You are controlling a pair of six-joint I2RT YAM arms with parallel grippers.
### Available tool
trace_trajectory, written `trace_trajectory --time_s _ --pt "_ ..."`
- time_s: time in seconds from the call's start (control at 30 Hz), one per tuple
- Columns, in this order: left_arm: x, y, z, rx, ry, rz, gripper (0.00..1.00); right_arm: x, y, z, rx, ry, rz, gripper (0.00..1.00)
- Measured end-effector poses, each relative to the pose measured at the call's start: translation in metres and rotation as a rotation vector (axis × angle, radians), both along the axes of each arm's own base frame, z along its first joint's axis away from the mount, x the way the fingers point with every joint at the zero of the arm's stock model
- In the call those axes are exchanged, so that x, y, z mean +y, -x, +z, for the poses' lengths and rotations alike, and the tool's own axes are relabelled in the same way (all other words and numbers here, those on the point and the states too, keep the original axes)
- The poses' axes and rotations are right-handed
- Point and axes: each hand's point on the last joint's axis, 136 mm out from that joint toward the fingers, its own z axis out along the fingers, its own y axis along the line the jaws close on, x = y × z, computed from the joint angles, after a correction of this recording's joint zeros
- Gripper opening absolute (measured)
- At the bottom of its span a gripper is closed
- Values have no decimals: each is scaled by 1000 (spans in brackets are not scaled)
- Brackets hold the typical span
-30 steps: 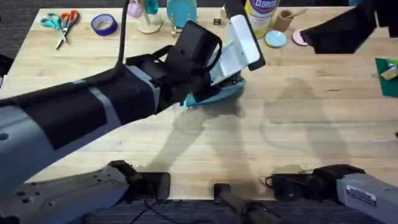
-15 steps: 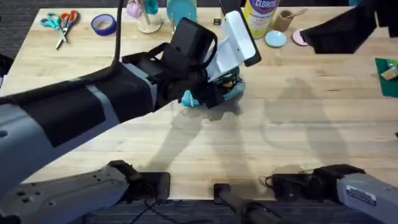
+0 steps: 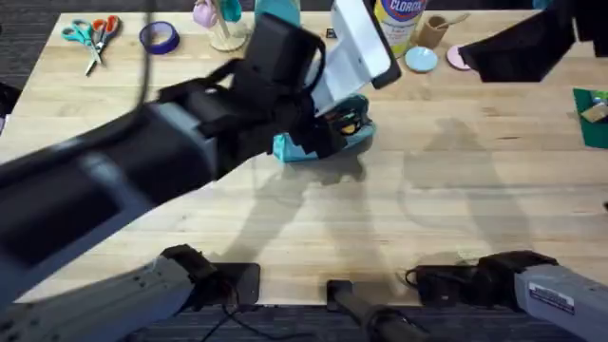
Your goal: Unzip the bag, pick up the pens from the table one at a time and place them inside, then zip the bag closed.
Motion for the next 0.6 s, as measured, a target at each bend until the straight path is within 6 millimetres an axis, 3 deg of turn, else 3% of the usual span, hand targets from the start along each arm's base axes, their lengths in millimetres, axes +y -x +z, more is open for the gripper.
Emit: trace_trajectory --time_s 0.2,0.37,0.6 --pt "14 16 42 -60 58 15 993 0 1 -1 4 1 0 998" --pt "38 30 52 -31 85 39 993 0 1 -1 6 1 0 998" --pt "85 38 67 -8 158 139 993 0 1 -1 6 1 0 998"
